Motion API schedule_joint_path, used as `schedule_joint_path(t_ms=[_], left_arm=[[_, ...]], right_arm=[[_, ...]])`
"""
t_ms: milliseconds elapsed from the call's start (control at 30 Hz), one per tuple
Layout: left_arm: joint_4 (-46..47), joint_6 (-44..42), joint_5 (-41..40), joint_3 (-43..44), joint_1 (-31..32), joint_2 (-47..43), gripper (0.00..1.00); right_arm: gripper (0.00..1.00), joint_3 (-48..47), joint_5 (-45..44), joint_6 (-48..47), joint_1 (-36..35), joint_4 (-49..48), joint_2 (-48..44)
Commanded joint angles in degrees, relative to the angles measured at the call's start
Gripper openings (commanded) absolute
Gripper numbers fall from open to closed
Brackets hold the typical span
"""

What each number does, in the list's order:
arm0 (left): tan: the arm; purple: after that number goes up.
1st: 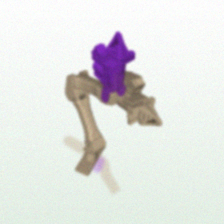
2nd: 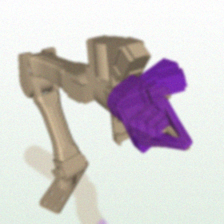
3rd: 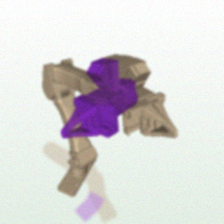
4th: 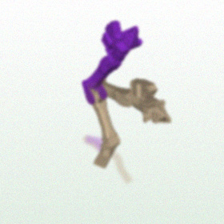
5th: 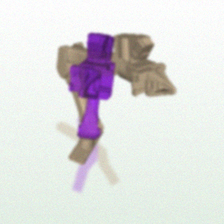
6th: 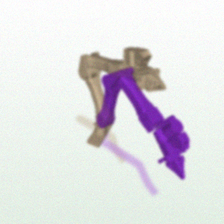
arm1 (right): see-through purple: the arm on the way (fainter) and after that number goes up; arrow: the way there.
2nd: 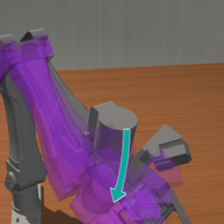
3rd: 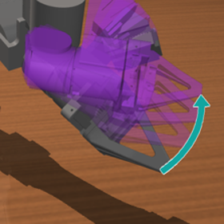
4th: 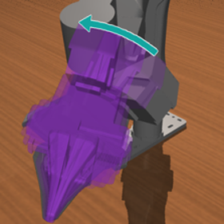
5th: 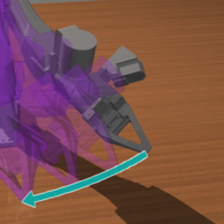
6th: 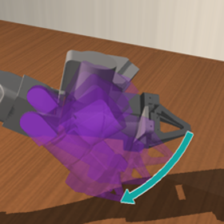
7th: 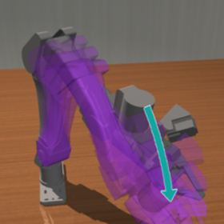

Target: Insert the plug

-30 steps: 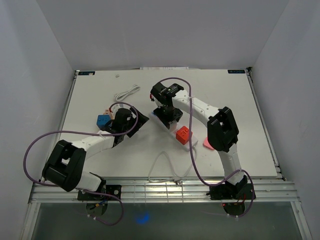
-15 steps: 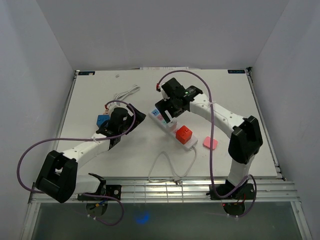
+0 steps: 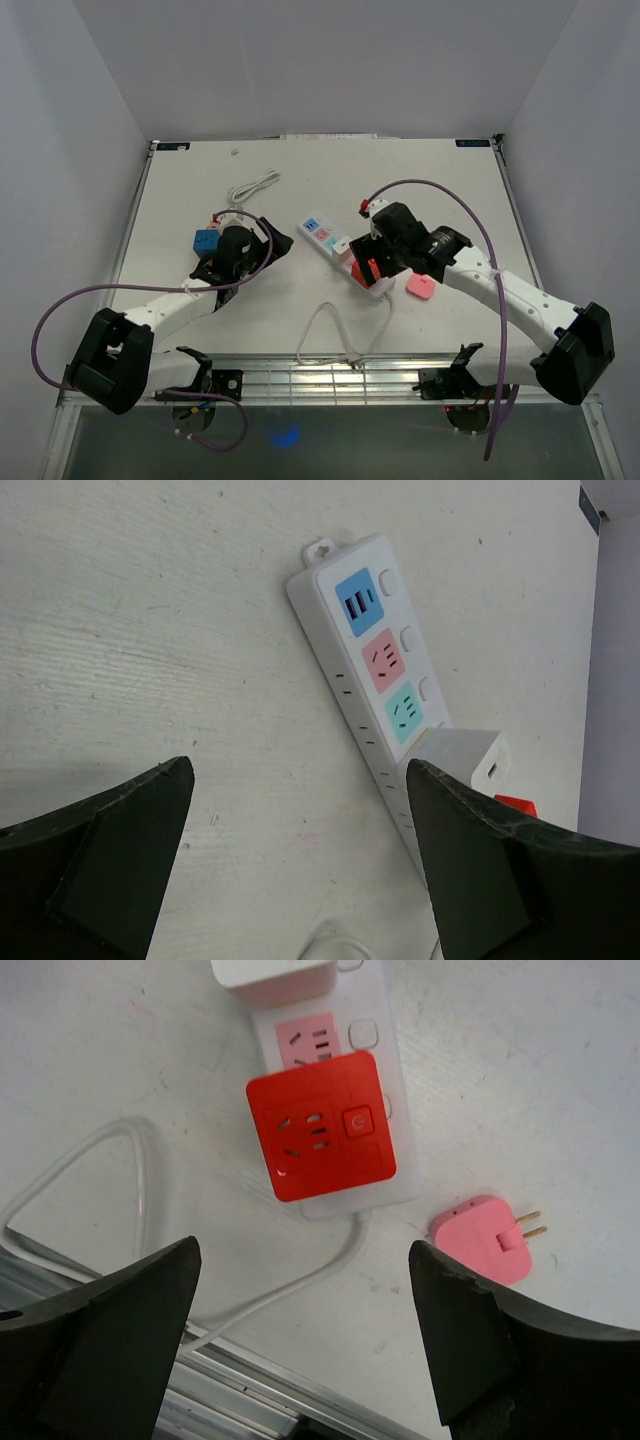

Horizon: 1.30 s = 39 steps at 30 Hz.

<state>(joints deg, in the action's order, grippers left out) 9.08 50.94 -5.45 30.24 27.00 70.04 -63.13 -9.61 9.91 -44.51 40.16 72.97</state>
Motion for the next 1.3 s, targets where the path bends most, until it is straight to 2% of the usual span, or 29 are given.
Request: schedule_joint_path(t_ms=[0,67,100,133,167,233,267,333,400,567,733,900,1100,1267], left_arm=[[4.71,-3.39,2.72,-2.02,-0.11,-1.57,0.98],[5.77,-4.53,3.78,-2.90,-0.11,-1.49,0.98],[6.99,-5.05,4.31,-3.34,-0.11,-1.49,0.98],[7.70,-5.67,5.27,-4.39,-0.11,-1.49,0.98],[8.49,-6.89,5.36,-4.83,-0.11,-1.66,0.98],[10.86,-7.69,7.54,-6.67,-0.11,-2.36,0.98],[11.91,-8.13,7.91,-7.47,-0.11,-2.80,0.98],[15.78,-9.80,8.44,-9.66,-0.11,-3.94,0.98],[18.33,-10.68,8.88,-10.55,-0.11,-4.65,0.98],[21.59,-11.39,10.64,-12.65,-0.11,-6.84,0.98],[22.65,-11.39,10.81,-13.19,-0.11,-7.29,0.98],[22.73,-11.56,10.81,-13.28,-0.11,-7.46,0.98],[22.73,-11.56,10.64,-13.28,-0.11,-8.08,0.98],[22.82,-11.56,10.64,-13.28,-0.11,-8.34,0.98]], right_arm=[[0.89,5.98,0.47,4.49,-0.75,-2.02,-3.96],[0.91,8.19,1.08,6.34,-0.75,-2.89,-5.20],[0.99,9.33,2.12,8.35,-0.93,-3.33,-6.25],[0.92,11.52,2.74,9.41,-0.84,-4.03,-6.70],[0.81,12.59,3.27,10.47,-0.93,-4.47,-7.13],[0.72,16.44,3.80,13.28,-1.10,-7.02,-8.63],[0.63,18.12,3.98,13.99,-1.02,-8.51,-9.16],[0.61,21.46,4.95,15.22,-1.02,-14.56,-10.56],[0.53,24.89,4.86,16.36,-1.10,-18.87,-10.74],[0.40,27.54,6.34,17.33,-1.02,-24.34,-7.67],[0.38,27.80,8.99,17.42,-1.02,-28.99,-3.10],[0.33,27.63,6.27,17.07,0.65,-29.62,1.99],[0.34,26.49,6.97,13.30,8.38,-29.79,6.30],[0.35,19.48,7.58,9.34,13.31,-29.70,10.87]])
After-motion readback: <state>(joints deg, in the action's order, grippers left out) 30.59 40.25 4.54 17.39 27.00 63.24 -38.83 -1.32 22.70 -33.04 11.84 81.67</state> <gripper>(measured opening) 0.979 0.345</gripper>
